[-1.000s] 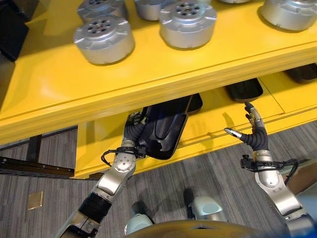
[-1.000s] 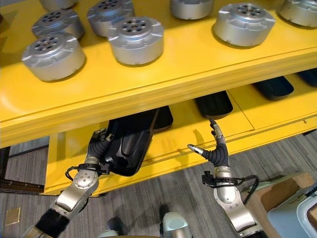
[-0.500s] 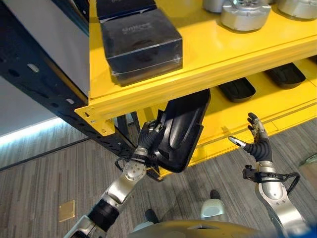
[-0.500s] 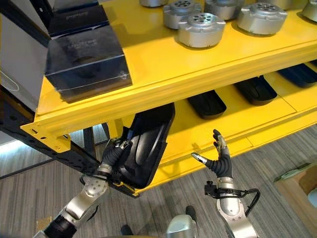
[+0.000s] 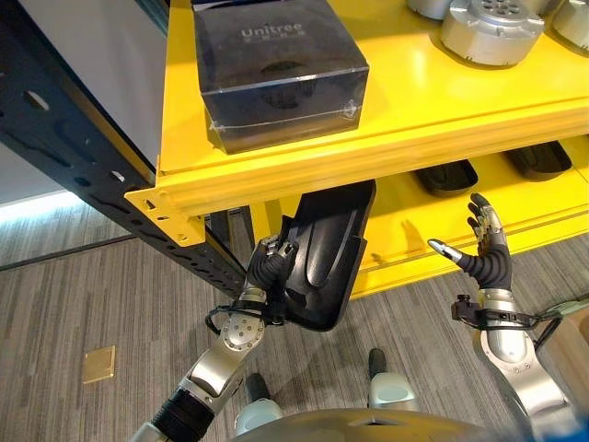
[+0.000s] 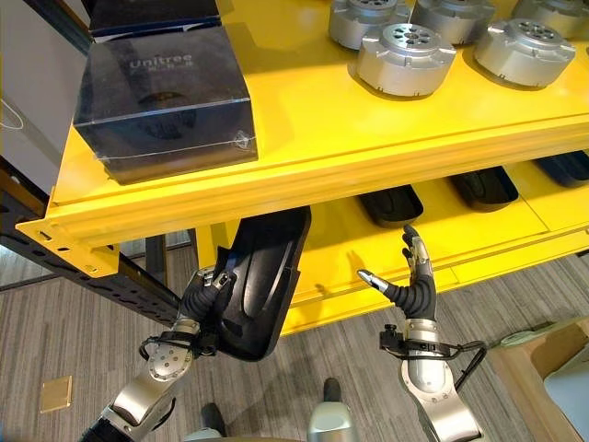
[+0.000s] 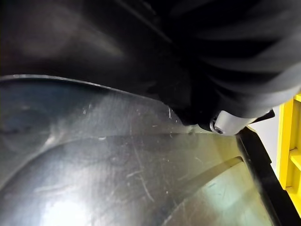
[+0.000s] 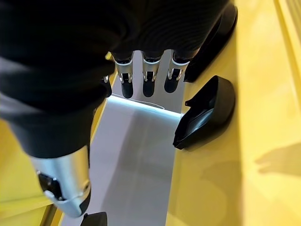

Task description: Move parts from the plastic box to the shelf.

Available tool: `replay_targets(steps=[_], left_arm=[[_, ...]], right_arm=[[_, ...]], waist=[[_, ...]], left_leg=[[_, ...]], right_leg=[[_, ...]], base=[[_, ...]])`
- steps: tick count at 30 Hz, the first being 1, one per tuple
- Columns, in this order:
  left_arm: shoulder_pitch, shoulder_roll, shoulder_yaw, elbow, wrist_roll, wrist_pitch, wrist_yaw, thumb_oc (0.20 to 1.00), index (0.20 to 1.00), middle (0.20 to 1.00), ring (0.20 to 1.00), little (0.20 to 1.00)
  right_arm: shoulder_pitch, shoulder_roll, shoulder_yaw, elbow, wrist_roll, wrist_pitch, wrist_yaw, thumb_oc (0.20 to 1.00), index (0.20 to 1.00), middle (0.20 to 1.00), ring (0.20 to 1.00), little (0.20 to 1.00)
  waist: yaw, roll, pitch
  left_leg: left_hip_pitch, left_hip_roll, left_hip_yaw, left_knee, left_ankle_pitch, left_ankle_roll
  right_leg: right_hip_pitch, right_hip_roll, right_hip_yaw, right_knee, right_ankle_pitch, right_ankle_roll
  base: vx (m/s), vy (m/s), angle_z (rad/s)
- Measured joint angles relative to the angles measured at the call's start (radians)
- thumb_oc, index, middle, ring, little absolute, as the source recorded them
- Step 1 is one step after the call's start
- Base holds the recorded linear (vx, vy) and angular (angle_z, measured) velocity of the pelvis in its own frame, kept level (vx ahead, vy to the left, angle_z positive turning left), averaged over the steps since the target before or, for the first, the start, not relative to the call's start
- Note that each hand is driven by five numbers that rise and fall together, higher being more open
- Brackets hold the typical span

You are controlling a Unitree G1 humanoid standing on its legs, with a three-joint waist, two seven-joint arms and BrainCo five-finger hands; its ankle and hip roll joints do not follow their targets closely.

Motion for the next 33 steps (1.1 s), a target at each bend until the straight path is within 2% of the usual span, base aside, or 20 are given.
replay_targets(steps=[6, 9, 10, 12, 13, 15, 18, 20, 21, 22, 23, 24, 25, 26, 27, 28, 29, 31, 32, 33], left_arm=[[0.013, 0.006, 0.003, 0.000, -0.001, 0.000, 0.022, 0.200, 0.200, 0.200, 0.200, 0.200], [-0.016, 0.001, 0.001, 0.032, 0.000, -0.002, 0.014, 0.200, 0.200, 0.200, 0.200, 0.200], [-0.052, -0.004, -0.010, 0.071, 0.005, -0.002, -0.002, 0.200, 0.200, 0.200, 0.200, 0.200], [-0.083, -0.001, -0.035, 0.095, 0.020, 0.000, -0.010, 0.200, 0.200, 0.200, 0.200, 0.200], [-0.080, 0.001, -0.041, 0.093, 0.020, 0.004, -0.013, 0.200, 0.200, 0.200, 0.200, 0.200], [-0.067, -0.001, -0.041, 0.095, 0.019, 0.004, -0.019, 0.200, 0.200, 0.200, 0.200, 0.200], [-0.060, 0.015, -0.025, 0.100, 0.012, 0.003, -0.003, 0.200, 0.200, 0.200, 0.200, 0.200], [-0.058, 0.046, 0.016, 0.109, -0.003, 0.004, 0.003, 0.200, 0.200, 0.200, 0.200, 0.200], [-0.057, 0.069, 0.049, 0.119, -0.012, 0.000, 0.009, 0.200, 0.200, 0.200, 0.200, 0.200], [-0.056, 0.025, 0.081, 0.157, -0.029, -0.003, 0.033, 0.200, 0.200, 0.200, 0.200, 0.200], [-0.043, 0.009, 0.096, 0.163, -0.034, -0.002, 0.049, 0.200, 0.200, 0.200, 0.200, 0.200], [-0.032, 0.003, 0.101, 0.162, -0.041, -0.002, 0.061, 0.200, 0.200, 0.200, 0.200, 0.200], [-0.026, -0.001, 0.101, 0.162, -0.041, -0.002, 0.067, 0.200, 0.200, 0.200, 0.200, 0.200], [-0.012, -0.009, 0.097, 0.161, -0.041, -0.002, 0.070, 0.200, 0.200, 0.200, 0.200, 0.200], [0.011, -0.020, 0.091, 0.156, -0.042, -0.003, 0.069, 0.200, 0.200, 0.200, 0.200, 0.200], [0.020, -0.029, 0.078, 0.154, -0.042, -0.004, 0.066, 0.200, 0.200, 0.200, 0.200, 0.200], [0.021, -0.042, 0.056, 0.154, -0.042, -0.005, 0.061, 0.200, 0.200, 0.200, 0.200, 0.200], [0.018, -0.044, 0.025, 0.153, -0.045, -0.011, 0.054, 0.200, 0.200, 0.200, 0.200, 0.200], [0.006, -0.045, 0.023, 0.152, -0.061, -0.014, 0.043, 0.200, 0.200, 0.200, 0.200, 0.200], [0.001, -0.040, 0.025, 0.151, -0.064, -0.018, 0.043, 0.200, 0.200, 0.200, 0.200, 0.200]], right_arm=[[-0.065, -0.071, 0.111, -0.006, -0.004, -0.002, 0.188, 1.000, 1.000, 1.000, 1.000, 1.000], [-0.140, -0.073, 0.184, -0.005, -0.004, 0.007, 0.245, 1.000, 1.000, 1.000, 1.000, 1.000], [-0.152, -0.056, 0.187, -0.002, -0.003, 0.001, 0.252, 1.000, 1.000, 1.000, 1.000, 1.000], [-0.147, -0.054, 0.197, 0.000, -0.003, -0.006, 0.265, 1.000, 1.000, 1.000, 1.000, 1.000], [-0.134, -0.050, 0.197, 0.000, -0.003, -0.009, 0.275, 1.000, 1.000, 1.000, 1.000, 1.000], [-0.129, -0.039, 0.198, 0.006, -0.003, -0.019, 0.284, 1.000, 1.000, 1.000, 1.000, 1.000], [-0.188, 0.018, 0.240, 0.061, -0.004, -0.030, 0.294, 1.000, 1.000, 1.000, 1.000, 1.000], [-0.205, 0.011, 0.269, 0.064, -0.005, -0.031, 0.321, 1.000, 1.000, 1.000, 1.000, 1.000], [-0.209, 0.004, 0.270, 0.062, -0.002, -0.032, 0.331, 1.000, 1.000, 1.000, 1.000, 1.000], [-0.241, -0.026, 0.267, 0.080, 0.000, -0.030, 0.342, 1.000, 1.000, 1.000, 1.000, 1.000], [-0.257, -0.046, 0.263, 0.079, 0.001, -0.026, 0.352, 1.000, 1.000, 1.000, 1.000, 1.000], [-0.266, -0.061, 0.263, 0.077, 0.004, -0.022, 0.358, 1.000, 1.000, 1.000, 1.000, 1.000], [-0.270, -0.081, 0.262, 0.071, 0.008, -0.014, 0.368, 1.000, 1.000, 1.000, 1.000, 1.000], [-0.258, -0.092, 0.248, 0.053, 0.010, -0.007, 0.377, 1.000, 1.000, 1.000, 1.000, 1.000], [-0.240, -0.101, 0.237, 0.036, 0.010, -0.004, 0.381, 1.000, 1.000, 1.000, 1.000, 1.000], [-0.207, -0.106, 0.214, 0.011, 0.010, -0.004, 0.379, 1.000, 1.000, 1.000, 1.000, 1.000], [-0.153, -0.106, 0.183, -0.020, 0.010, -0.004, 0.373, 1.000, 1.000, 1.000, 1.000, 1.000], [-0.111, -0.100, 0.174, -0.035, 0.007, 0.003, 0.349, 1.000, 1.000, 1.000, 1.000, 1.000], [-0.119, -0.091, 0.182, -0.030, -0.003, 0.007, 0.333, 1.000, 1.000, 1.000, 1.000, 1.000], [-0.137, -0.089, 0.192, -0.013, -0.004, 0.004, 0.327, 1.000, 1.000, 1.000, 1.000, 1.000]], waist=[[0.021, -0.020, 0.010], [0.075, -0.065, 0.033], [0.070, -0.076, 0.039], [0.072, -0.074, 0.047], [0.069, -0.080, 0.045], [0.082, -0.097, 0.034], [0.110, -0.073, 0.043], [0.119, -0.060, 0.047], [0.134, -0.084, 0.034], [0.142, -0.021, 0.044], [0.148, 0.001, 0.047], [0.148, 0.003, 0.047], [0.149, -0.008, 0.048], [0.155, -0.014, 0.049], [0.154, -0.012, 0.046], [0.139, -0.016, 0.048], [0.104, -0.015, 0.047], [0.085, -0.024, 0.031], [0.078, -0.024, 0.020], [0.084, -0.020, 0.019]], left_leg=[[0.040, -0.022, 0.000, 0.019, -0.047, 0.008], [0.029, -0.070, -0.099, 0.095, -0.132, 0.038], [-0.001, -0.060, -0.118, 0.160, -0.174, 0.026], [-0.017, -0.033, -0.158, 0.189, -0.188, 0.025], [-0.018, -0.029, -0.166, 0.187, -0.184, 0.027], [-0.019, -0.016, -0.179, 0.184, -0.173, 0.026], [-0.036, 0.023, -0.220, 0.185, -0.168, 0.010], [-0.034, 0.066, -0.276, 0.152, -0.126, -0.030], [-0.034, 0.081, -0.285, 0.141, -0.111, -0.046], [-0.040, 0.139, -0.291, 0.142, -0.082, -0.013], [-0.064, 0.161, -0.264, 0.153, -0.028, 0.043], [-0.087, 0.164, -0.252, 0.154, 0.057, 0.076], [-0.110, 0.165, -0.247, 0.150, 0.169, 0.082], [-0.110, 0.170, -0.227, 0.144, 0.238, 0.080], [-0.109, 0.173, -0.187, 0.149, 0.272, 0.083], [-0.125, 0.181, -0.099, 0.153, 0.308, 0.087], [-0.161, 0.187, 0.020, 0.187, 0.310, 0.072], [-0.183, 0.184, 0.193, 0.264, 0.173, 0.057], [-0.143, 0.116, 0.225, 0.211, 0.088, 0.054], [-0.103, 0.092, 0.186, 0.133, 0.061, 0.059]], right_leg=[[-0.005, -0.009, 0.075, 0.019, 0.000, -0.001], [-0.041, -0.021, 0.099, 0.086, 0.001, -0.012], [-0.062, -0.025, 0.099, 0.145, 0.002, -0.011], [-0.160, -0.019, 0.122, 0.323, 0.005, 0.004], [-0.177, -0.020, 0.136, 0.347, -0.001, -0.001], [-0.168, -0.056, 0.165, 0.300, -0.003, -0.001], [-0.145, -0.120, 0.245, 0.130, 0.028, 0.039], [-0.072, -0.073, 0.224, 0.027, 0.024, 0.045], [-0.065, -0.029, 0.192, 0.040, 0.008, 0.053], [-0.080, 0.014, 0.148, 0.091, 0.002, 0.022], [-0.100, 0.039, 0.134, 0.118, -0.016, -0.007], [-0.112, 0.045, 0.115, 0.141, -0.029, -0.029], [-0.134, 0.046, 0.081, 0.193, -0.060, -0.059], [-0.122, 0.046, 0.058, 0.207, -0.085, -0.082], [-0.112, 0.052, 0.035, 0.217, -0.100, -0.105], [-0.092, 0.047, -0.010, 0.214, -0.114, -0.119], [-0.060, 0.043, -0.087, 0.191, -0.119, -0.129], [-0.032, 0.052, -0.164, 0.147, -0.113, -0.144], [-0.038, 0.073, -0.177, 0.139, -0.103, -0.137], [-0.065, 0.094, -0.166, 0.155, -0.103, -0.137]], base=[[0.04, 0.212, -0.30], [0.00, 0.022, -0.55], [0.07, -0.193, -0.17], [0.11, -0.226, 0.17], [0.12, -0.361, 0.26], [0.14, -0.509, 0.29], [0.12, -0.455, 0.24], [0.01, -0.460, 0.70], [-0.04, -0.435, 0.55], [-0.03, -0.461, 0.27], [-0.02, -0.362, 0.18], [0.01, -0.352, 0.31], [0.03, -0.270, 0.45], [0.05, -0.300, 0.46], [-0.01, -0.278, 0.60], [-0.03, -0.212, 1.19], [-0.10, -0.156, 1.55], [-0.05, -0.065, 1.33], [-0.02, -0.021, 0.57], [0.00, 0.000, 0.00]])
